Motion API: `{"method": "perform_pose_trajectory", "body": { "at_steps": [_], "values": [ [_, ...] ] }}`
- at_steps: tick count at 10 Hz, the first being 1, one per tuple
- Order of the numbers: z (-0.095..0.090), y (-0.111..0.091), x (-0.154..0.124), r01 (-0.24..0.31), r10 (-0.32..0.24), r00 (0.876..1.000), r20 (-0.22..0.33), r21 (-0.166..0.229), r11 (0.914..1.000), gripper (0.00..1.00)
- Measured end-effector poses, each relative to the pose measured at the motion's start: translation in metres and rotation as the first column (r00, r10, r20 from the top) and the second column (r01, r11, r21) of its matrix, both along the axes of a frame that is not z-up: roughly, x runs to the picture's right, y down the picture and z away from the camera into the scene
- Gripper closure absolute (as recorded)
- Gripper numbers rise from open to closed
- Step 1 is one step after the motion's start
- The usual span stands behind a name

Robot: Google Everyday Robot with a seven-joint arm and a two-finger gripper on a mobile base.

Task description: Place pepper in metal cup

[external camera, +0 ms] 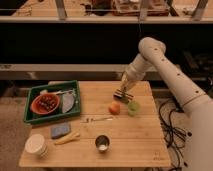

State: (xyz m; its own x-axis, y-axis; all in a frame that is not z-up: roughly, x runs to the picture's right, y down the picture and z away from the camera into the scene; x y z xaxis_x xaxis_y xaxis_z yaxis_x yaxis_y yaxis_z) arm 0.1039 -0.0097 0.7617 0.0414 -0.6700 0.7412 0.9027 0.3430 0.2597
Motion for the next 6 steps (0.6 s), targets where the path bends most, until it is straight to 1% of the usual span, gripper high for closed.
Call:
{"method": "perform_pose_trajectory", "body": {
  "at_steps": [2, 3, 5, 6],
  "values": [
    [-0.021, -0.008, -0.018, 0.016, -0.016, 1.000, 0.011, 0.000, 0.9999, 0.82],
    [-0.030, -0.008, -0.028, 0.018, -0.018, 1.000, 0.022, -0.003, 0.9998, 0.82],
    [-0.035, 0.001, -0.044, 0.023, -0.021, 0.999, 0.049, -0.039, 0.9990, 0.82],
    [-0.036, 0.006, -0.046, 0.020, -0.017, 0.998, 0.059, -0.057, 0.9982, 0.82]
  ]
}}
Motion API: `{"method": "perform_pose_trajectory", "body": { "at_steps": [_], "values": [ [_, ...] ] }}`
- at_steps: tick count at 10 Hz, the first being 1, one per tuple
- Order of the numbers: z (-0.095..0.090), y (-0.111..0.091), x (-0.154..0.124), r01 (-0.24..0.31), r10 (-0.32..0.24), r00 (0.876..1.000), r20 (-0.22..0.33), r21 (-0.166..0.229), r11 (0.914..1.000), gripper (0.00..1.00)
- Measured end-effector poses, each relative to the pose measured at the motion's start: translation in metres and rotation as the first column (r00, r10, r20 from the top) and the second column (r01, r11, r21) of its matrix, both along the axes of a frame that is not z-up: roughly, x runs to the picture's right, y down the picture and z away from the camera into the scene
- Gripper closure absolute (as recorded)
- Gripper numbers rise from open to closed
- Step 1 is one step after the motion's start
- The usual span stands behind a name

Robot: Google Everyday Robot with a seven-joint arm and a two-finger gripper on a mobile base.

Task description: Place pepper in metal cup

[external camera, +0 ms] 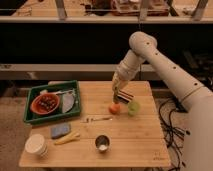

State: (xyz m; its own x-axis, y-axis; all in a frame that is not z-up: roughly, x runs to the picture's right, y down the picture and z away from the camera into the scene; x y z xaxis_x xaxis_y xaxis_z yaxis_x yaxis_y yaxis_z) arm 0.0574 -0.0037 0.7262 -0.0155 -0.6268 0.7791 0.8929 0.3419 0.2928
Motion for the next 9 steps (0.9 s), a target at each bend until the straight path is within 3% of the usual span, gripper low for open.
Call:
{"method": "perform_pose_trajectory", "body": {
  "at_steps": [4, 9],
  "values": [
    [-0.0086, 0.0073, -0.0084, 0.026, -0.025, 0.999, 0.036, -0.021, 0.9994, 0.82],
    [-0.0086, 0.0072, -0.0084, 0.027, -0.026, 0.999, 0.036, -0.020, 0.9994, 0.82]
  ]
}}
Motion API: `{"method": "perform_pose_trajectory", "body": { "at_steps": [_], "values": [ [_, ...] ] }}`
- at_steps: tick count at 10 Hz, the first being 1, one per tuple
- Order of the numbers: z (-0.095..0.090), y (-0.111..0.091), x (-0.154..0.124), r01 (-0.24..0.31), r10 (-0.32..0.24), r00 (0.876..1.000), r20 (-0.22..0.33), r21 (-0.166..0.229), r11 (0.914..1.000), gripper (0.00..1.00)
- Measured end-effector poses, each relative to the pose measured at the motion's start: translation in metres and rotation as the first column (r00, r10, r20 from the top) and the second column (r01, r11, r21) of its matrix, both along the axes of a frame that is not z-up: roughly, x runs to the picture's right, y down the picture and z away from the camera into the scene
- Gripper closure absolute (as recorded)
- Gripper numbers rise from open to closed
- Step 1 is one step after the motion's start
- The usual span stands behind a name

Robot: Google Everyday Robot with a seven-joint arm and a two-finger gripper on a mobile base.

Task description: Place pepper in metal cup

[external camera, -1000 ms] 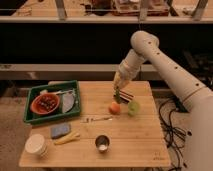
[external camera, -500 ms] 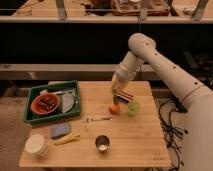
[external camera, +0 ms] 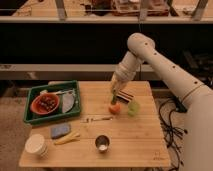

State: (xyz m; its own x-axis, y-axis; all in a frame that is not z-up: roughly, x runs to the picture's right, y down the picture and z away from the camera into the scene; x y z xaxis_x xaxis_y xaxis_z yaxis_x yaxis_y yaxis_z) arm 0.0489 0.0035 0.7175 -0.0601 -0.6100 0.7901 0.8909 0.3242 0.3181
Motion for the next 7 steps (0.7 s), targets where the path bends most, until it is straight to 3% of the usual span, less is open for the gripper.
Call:
{"method": "perform_pose_trajectory", "body": {
  "at_steps": [7],
  "values": [
    [-0.0005, 0.0000, -0.0007, -0.002, 0.002, 1.000, 0.003, -0.005, 1.0000, 0.82]
  ]
}}
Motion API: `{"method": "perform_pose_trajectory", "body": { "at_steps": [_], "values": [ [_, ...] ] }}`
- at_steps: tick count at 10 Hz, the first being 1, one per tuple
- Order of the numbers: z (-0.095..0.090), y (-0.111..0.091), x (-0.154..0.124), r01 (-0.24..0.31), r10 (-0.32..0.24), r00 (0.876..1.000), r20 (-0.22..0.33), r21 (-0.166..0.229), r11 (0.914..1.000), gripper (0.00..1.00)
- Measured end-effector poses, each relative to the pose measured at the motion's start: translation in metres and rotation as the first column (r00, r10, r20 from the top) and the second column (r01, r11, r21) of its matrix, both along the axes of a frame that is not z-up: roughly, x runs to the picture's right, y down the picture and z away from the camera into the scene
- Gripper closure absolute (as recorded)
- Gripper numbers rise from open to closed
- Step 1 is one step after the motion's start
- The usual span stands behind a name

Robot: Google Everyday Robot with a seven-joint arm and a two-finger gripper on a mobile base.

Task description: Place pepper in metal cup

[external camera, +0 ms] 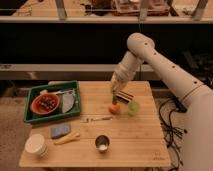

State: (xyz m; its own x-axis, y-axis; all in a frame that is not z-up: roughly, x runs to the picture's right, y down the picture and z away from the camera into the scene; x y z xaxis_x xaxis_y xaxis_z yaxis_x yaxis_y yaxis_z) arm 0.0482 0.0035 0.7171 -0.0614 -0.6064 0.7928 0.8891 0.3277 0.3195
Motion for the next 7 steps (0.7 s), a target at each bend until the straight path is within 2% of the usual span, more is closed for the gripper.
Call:
{"method": "perform_pose_trajectory", "body": {
  "at_steps": [7],
  "values": [
    [-0.035, 0.030, -0.024, 0.073, -0.070, 0.997, 0.036, -0.082, 0.9940, 0.82]
  ]
}}
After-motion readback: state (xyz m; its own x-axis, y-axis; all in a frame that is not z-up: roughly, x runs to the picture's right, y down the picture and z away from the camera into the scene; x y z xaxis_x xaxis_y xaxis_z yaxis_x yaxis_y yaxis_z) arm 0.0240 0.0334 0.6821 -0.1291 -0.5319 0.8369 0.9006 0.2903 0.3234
